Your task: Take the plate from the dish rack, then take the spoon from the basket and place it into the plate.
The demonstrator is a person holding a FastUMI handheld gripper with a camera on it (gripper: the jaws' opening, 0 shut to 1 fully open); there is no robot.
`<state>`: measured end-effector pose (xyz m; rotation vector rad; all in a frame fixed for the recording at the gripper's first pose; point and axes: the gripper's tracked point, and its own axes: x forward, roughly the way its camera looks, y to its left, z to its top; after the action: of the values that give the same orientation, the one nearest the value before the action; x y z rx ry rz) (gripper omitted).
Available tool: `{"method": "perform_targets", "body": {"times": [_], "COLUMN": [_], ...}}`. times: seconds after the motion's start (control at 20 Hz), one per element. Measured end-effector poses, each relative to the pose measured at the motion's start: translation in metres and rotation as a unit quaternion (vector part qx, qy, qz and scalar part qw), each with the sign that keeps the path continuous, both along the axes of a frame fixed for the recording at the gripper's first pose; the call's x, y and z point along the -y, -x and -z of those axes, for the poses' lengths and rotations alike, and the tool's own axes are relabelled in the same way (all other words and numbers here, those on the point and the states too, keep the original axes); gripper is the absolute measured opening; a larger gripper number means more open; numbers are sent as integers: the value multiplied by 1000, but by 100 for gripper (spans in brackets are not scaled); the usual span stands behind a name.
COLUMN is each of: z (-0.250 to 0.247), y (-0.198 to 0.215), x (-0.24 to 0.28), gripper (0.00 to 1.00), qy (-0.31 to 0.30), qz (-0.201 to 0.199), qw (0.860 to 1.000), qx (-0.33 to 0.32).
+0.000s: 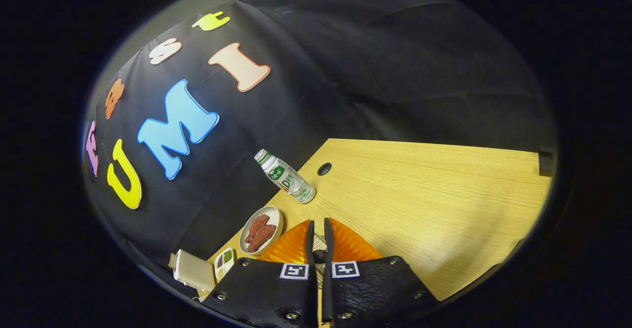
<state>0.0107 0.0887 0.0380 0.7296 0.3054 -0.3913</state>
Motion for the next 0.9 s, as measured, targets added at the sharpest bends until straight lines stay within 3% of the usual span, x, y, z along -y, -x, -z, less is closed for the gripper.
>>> {"method": "perform_targets", "body": {"times": [0.45,0.7,0.9], "z": [-78,-126,-135], "y": [21,48,77], "x": [-16,-68,-126], "gripper": [3,3,3], "qy": [45,58,66], "qz": [-84,-178,-265], "qw": [995,982,962], "qx": [5,16,5]}}
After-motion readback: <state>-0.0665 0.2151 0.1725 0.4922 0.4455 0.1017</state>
